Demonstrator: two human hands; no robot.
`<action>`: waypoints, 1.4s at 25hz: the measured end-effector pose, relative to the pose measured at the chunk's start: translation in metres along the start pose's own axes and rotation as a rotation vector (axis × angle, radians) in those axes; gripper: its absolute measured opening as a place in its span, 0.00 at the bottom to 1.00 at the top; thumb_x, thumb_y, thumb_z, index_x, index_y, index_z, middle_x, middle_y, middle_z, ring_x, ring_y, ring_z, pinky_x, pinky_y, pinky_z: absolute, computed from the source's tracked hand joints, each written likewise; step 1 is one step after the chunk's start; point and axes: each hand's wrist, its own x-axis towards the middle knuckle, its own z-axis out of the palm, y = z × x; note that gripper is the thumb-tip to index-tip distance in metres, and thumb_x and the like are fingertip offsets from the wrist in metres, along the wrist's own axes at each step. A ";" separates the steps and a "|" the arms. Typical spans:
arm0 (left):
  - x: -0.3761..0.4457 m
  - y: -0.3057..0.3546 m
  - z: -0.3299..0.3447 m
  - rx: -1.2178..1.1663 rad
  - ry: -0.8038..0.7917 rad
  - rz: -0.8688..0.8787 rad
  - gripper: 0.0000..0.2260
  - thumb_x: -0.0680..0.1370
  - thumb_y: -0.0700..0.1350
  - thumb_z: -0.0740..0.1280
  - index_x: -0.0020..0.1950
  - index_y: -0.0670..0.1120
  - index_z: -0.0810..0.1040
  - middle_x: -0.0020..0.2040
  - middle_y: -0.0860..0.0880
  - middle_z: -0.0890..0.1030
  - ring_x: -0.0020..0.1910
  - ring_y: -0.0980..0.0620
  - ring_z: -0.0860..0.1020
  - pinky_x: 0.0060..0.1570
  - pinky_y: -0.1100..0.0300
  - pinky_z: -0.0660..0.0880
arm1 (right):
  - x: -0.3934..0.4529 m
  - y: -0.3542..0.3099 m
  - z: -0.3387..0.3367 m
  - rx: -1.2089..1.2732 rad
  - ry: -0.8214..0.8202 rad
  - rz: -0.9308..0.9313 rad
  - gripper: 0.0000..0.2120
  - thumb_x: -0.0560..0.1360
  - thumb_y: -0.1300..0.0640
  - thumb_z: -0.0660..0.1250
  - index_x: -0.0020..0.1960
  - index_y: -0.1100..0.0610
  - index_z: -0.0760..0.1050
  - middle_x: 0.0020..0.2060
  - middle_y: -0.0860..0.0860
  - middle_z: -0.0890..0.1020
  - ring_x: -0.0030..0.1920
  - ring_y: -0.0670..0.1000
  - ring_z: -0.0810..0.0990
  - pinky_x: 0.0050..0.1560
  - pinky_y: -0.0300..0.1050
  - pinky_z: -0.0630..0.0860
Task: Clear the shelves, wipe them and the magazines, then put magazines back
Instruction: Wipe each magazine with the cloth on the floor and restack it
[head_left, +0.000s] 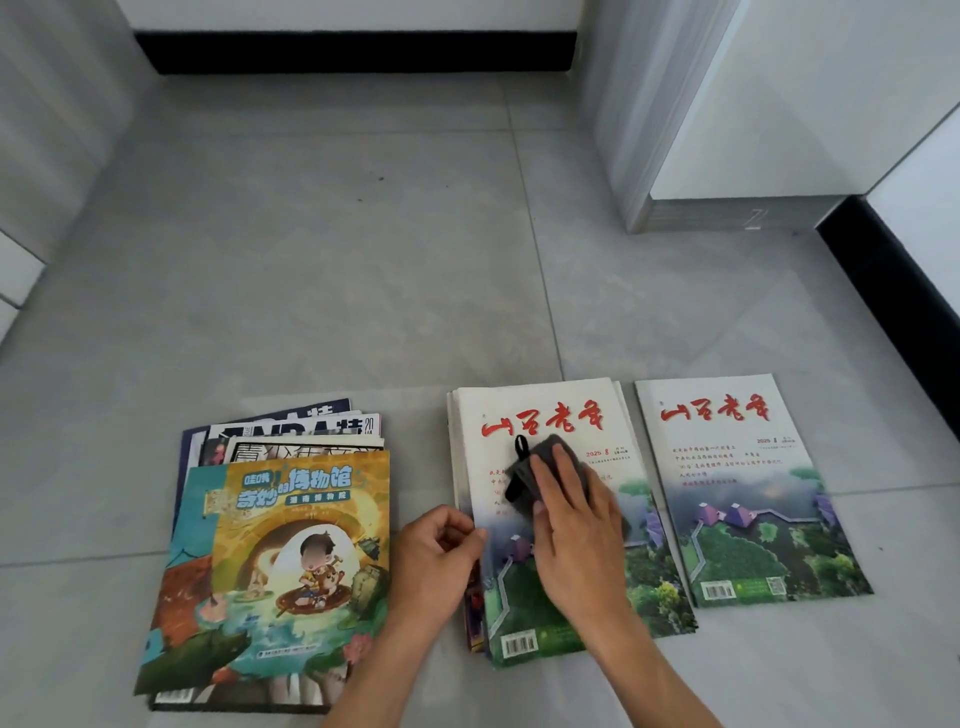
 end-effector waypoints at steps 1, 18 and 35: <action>-0.004 0.006 0.002 -0.111 -0.006 -0.009 0.07 0.76 0.39 0.71 0.37 0.45 0.81 0.34 0.50 0.82 0.34 0.54 0.78 0.37 0.65 0.75 | 0.001 -0.009 -0.001 0.074 -0.035 -0.013 0.26 0.81 0.43 0.52 0.78 0.46 0.62 0.78 0.47 0.62 0.76 0.57 0.64 0.75 0.58 0.62; 0.018 0.074 -0.070 -0.079 -0.373 0.349 0.10 0.68 0.46 0.74 0.47 0.58 0.86 0.51 0.54 0.86 0.53 0.57 0.82 0.57 0.59 0.78 | 0.002 0.039 -0.141 0.857 -0.486 0.016 0.32 0.67 0.65 0.78 0.55 0.29 0.80 0.56 0.33 0.82 0.60 0.37 0.78 0.55 0.29 0.73; -0.002 0.071 -0.036 -0.197 -0.400 0.408 0.10 0.74 0.31 0.70 0.51 0.44 0.84 0.47 0.43 0.86 0.47 0.47 0.83 0.47 0.54 0.81 | 0.002 -0.036 -0.102 0.507 0.079 -0.361 0.18 0.79 0.51 0.63 0.68 0.49 0.76 0.67 0.43 0.76 0.66 0.46 0.76 0.63 0.52 0.77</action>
